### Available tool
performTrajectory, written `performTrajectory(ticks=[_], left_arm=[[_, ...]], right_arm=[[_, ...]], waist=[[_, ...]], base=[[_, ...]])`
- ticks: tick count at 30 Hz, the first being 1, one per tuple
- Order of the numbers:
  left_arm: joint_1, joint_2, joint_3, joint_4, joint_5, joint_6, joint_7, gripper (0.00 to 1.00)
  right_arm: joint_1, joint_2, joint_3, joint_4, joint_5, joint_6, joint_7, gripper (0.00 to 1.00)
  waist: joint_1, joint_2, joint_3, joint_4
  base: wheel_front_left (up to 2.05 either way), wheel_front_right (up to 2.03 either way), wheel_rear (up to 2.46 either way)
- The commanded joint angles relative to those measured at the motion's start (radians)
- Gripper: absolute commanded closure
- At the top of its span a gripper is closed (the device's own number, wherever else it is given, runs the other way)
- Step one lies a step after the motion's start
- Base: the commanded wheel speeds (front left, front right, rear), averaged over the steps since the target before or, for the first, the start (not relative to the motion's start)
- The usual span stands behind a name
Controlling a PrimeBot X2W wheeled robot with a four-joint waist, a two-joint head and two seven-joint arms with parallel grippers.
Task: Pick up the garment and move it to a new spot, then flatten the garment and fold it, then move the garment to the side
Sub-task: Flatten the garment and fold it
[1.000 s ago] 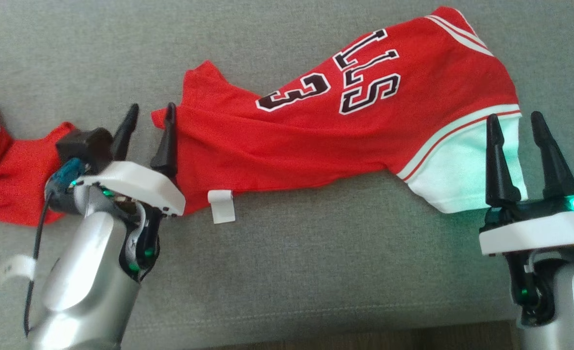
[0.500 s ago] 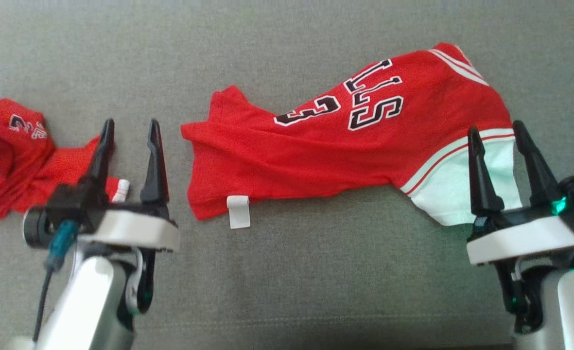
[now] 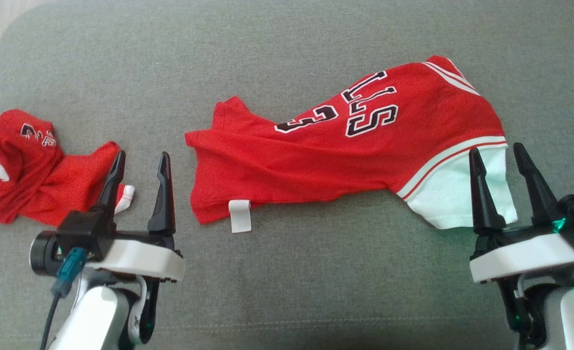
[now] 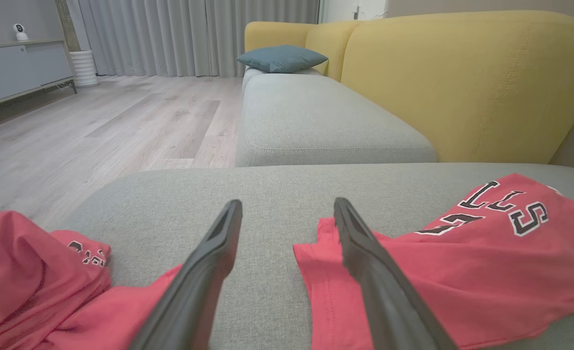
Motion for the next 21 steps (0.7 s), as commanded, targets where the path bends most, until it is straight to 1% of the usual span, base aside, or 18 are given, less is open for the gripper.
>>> performTrajectory(ticks=[1,4,6,10,13,14,19,21], left_arm=[[-0.029,0.027,0.035,-0.034,0.001,0.004,0.003,0.0],[-0.037,0.034,0.027,-0.028,0.003,-0.003,0.01,0.0],[-0.049,0.033,0.015,-0.016,-0.005,-0.02,0.024,0.0],[-0.072,0.018,-0.016,0.052,-0.058,-0.076,0.089,0.0],[-0.087,0.005,-0.032,0.135,-0.11,-0.119,0.147,0.0],[-0.098,-0.002,-0.037,0.189,-0.138,-0.14,0.177,0.0],[-0.133,-0.017,-0.047,0.285,-0.178,-0.181,0.214,0.0],[-0.143,-0.02,-0.055,0.309,-0.185,-0.191,0.231,0.0]], right_arm=[[-0.007,-0.007,0.019,-0.041,0.005,0.008,0.006,0.0],[-0.009,-0.006,0.019,-0.044,0.006,0.008,0.006,0.0],[-0.011,-0.006,0.018,-0.046,0.006,0.008,0.006,0.0],[-0.019,-0.005,0.025,-0.044,0.011,0.008,0.005,0.0],[-0.026,-0.005,0.03,-0.039,0.017,0.008,0.004,0.0],[-0.03,-0.005,0.031,-0.035,0.02,0.008,0.001,0.0],[-0.029,-0.004,0.017,-0.021,0.03,0.008,-0.001,0.0],[-0.026,-0.004,0.014,-0.018,0.039,0.008,-0.004,0.0]], waist=[[0.0,-0.0001,0.002,-0.001],[0.0,-0.0001,0.008,-0.002],[0.0,-0.0001,0.015,-0.002],[0.0,-0.0001,0.037,-0.006],[0.0,-0.0001,0.055,-0.013],[0.0,-0.0001,0.065,-0.017],[0.0,-0.0001,0.082,-0.019],[0.0,-0.0001,0.086,-0.019]], base=[[0.0,0.0,0.0],[0.0,0.0,0.0],[0.0,0.0,0.0],[0.0,0.0,0.0],[0.0,0.0,0.0],[0.0,0.0,0.0],[0.0,0.0,0.0],[0.0,0.0,0.0]])
